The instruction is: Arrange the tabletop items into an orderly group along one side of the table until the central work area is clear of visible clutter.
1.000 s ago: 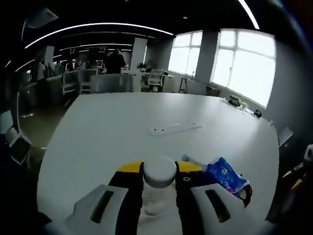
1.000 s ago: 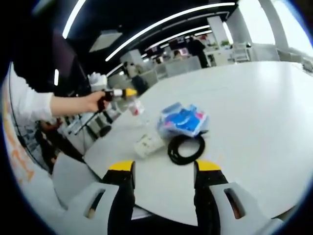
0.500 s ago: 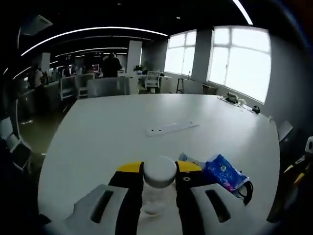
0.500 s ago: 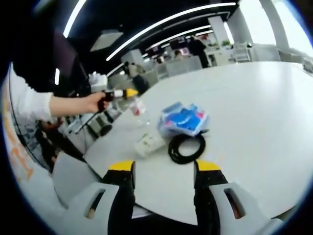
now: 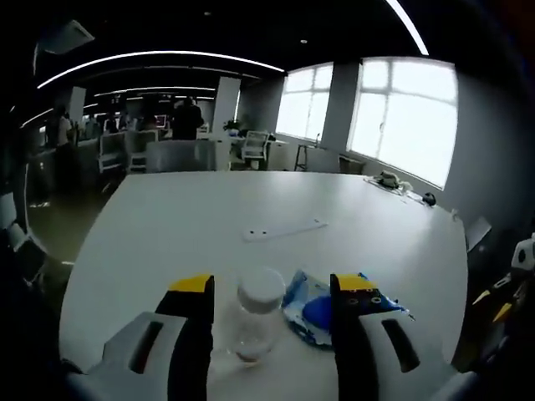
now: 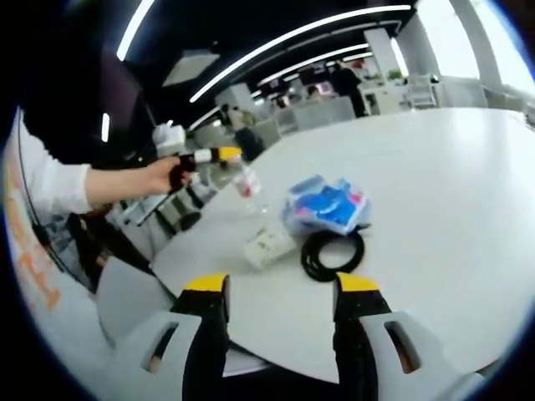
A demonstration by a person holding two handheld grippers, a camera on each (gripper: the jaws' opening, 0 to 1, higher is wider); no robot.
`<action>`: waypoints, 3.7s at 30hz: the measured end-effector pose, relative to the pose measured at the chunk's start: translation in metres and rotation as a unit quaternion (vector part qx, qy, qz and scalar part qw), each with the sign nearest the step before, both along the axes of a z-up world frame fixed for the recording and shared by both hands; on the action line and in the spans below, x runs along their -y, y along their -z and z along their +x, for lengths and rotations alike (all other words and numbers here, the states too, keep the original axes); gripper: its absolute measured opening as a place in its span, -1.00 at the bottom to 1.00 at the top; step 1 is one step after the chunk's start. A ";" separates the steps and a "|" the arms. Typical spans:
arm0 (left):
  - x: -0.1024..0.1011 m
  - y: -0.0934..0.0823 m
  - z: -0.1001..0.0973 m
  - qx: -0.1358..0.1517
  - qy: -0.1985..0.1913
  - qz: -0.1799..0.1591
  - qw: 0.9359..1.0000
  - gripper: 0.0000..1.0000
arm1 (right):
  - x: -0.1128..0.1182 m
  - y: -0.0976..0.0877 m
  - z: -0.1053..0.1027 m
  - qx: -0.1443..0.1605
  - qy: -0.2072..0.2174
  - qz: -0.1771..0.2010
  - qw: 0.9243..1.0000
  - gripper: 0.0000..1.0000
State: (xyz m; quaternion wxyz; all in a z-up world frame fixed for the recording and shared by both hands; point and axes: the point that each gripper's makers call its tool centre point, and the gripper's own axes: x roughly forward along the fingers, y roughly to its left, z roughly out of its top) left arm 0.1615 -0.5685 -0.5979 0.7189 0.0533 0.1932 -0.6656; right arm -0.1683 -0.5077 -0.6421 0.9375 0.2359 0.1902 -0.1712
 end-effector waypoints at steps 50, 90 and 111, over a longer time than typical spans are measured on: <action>-0.027 -0.044 -0.151 -0.044 -0.174 -0.045 0.983 0.33 | 0.208 -0.063 -0.044 0.073 -0.076 -0.043 0.994 0.05; -0.004 -0.004 -0.185 -0.125 -0.168 -0.020 0.978 0.20 | 0.273 -0.107 -0.010 0.006 -0.176 -0.150 0.973 -0.01; 0.016 0.085 -0.214 -0.242 -0.237 0.067 0.938 -0.16 | 0.225 0.005 0.102 -0.134 -0.427 -0.125 0.885 -0.20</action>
